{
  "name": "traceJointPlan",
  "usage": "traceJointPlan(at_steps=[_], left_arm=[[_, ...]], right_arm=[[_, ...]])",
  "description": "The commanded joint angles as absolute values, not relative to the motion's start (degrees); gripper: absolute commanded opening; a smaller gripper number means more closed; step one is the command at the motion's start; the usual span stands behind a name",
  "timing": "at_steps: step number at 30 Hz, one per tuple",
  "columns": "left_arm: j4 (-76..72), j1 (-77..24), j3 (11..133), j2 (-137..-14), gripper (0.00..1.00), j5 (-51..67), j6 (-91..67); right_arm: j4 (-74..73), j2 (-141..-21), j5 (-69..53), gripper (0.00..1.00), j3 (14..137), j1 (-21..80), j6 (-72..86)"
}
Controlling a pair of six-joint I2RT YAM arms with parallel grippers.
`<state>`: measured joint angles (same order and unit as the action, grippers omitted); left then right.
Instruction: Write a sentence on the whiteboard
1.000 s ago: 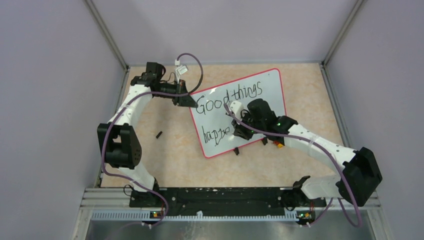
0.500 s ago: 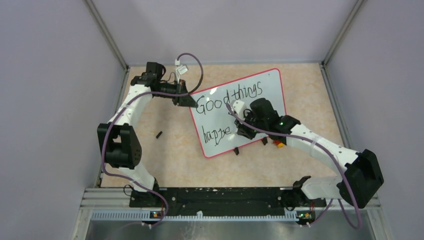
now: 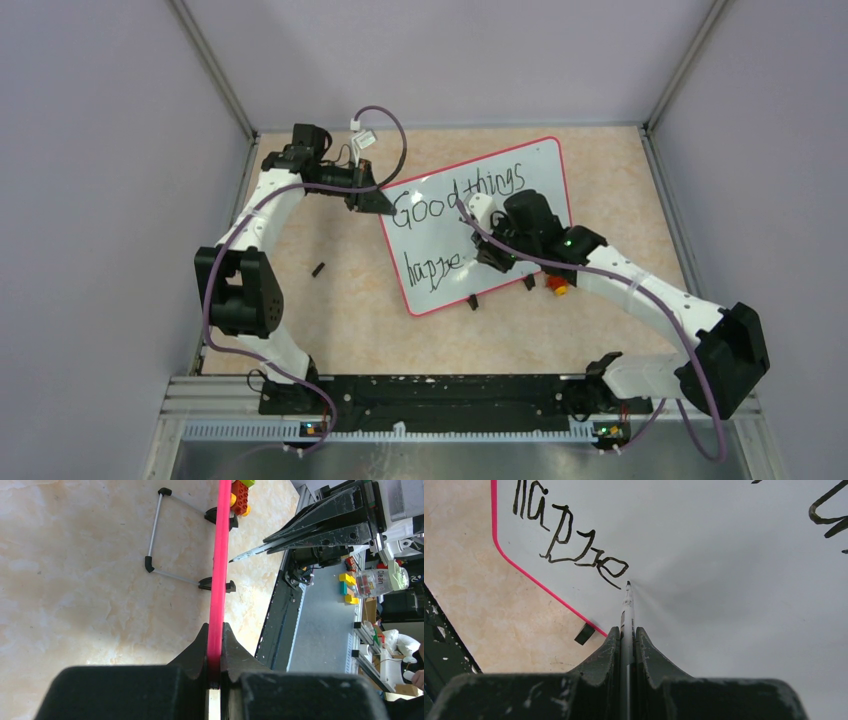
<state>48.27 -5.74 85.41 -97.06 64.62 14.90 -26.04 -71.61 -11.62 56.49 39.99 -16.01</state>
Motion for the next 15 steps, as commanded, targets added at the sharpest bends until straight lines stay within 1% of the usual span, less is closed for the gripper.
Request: traceJointPlan(at_steps=[1,7,15], left_arm=[[45.1,-5.7,87.7,-97.4,0.0,58.0,17.5],[45.2,-5.8,87.8,-97.4,0.0,58.1,17.5],[45.2,-5.7,87.7,-97.4,0.0,58.1,17.6]], right_arm=[[-23.2,-70.8,-9.6,0.0,59.3,39.6,-15.9],[-22.1,-71.5,-8.9,0.0,58.2,39.6,-15.8],[-21.7,-71.0,-9.5,0.0,53.0,39.6,-15.7]])
